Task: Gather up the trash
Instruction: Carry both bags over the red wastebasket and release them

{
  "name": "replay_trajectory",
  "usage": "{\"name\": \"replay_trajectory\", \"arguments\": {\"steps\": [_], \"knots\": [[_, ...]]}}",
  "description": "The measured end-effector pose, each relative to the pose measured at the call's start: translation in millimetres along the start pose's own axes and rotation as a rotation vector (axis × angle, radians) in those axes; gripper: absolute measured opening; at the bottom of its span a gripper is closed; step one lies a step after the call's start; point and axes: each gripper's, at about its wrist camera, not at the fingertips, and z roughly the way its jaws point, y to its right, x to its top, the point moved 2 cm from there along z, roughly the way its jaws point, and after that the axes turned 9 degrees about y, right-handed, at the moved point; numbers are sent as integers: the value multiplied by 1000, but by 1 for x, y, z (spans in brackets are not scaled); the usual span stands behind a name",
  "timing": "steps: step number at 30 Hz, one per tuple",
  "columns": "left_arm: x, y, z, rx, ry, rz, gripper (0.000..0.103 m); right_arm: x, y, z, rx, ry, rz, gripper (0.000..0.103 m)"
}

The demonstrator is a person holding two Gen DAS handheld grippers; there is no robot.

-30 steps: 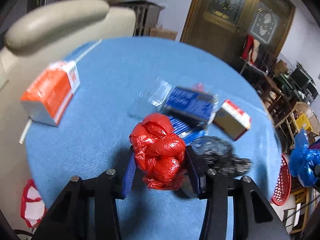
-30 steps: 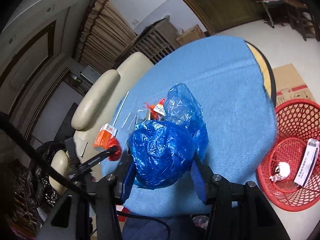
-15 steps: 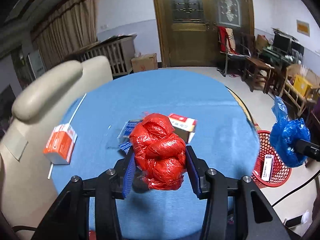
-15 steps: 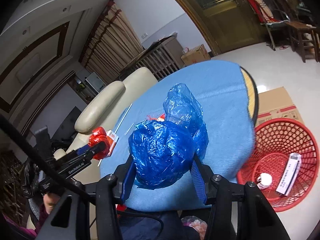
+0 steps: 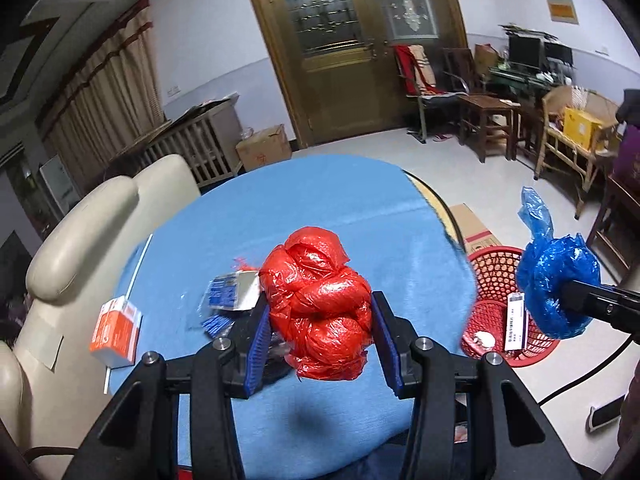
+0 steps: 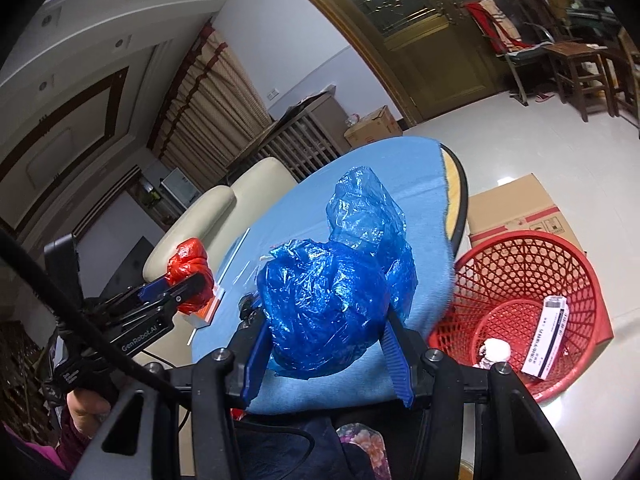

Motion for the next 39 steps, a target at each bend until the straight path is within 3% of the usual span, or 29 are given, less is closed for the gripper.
{"name": "replay_trajectory", "arguments": {"steps": [16, 27, 32, 39], "knots": [[7, 53, 20, -36, -47, 101, 49, -1, 43, -24, -51, 25, 90, 55], [5, 66, 22, -59, -68, 121, 50, -3, 54, -32, -77, 33, 116, 55], [3, 72, 26, -125, -87, 109, 50, -1, 59, -37, -107, 46, 129, 55], [-3, 89, 42, -270, -131, 79, 50, -6, 80, -39, -177, 44, 176, 55]]}}
